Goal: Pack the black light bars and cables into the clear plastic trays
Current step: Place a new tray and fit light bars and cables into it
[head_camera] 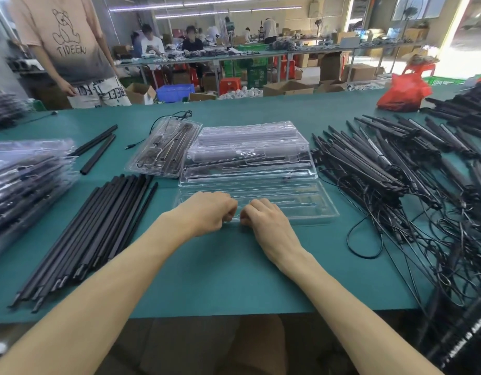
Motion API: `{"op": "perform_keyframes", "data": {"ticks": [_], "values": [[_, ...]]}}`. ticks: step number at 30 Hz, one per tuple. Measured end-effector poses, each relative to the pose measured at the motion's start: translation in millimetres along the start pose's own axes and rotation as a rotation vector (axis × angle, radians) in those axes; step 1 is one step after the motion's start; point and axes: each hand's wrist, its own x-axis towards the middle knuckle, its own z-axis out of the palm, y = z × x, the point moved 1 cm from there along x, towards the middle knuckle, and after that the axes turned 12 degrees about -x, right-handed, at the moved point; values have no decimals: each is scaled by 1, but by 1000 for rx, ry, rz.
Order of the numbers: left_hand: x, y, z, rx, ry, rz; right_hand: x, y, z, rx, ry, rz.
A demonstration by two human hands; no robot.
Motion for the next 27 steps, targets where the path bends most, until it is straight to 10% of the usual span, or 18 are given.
{"op": "perform_keyframes", "data": {"ticks": [27], "values": [[15, 4, -6, -251, 34, -89, 0, -2, -11, 20, -47, 0]]}}
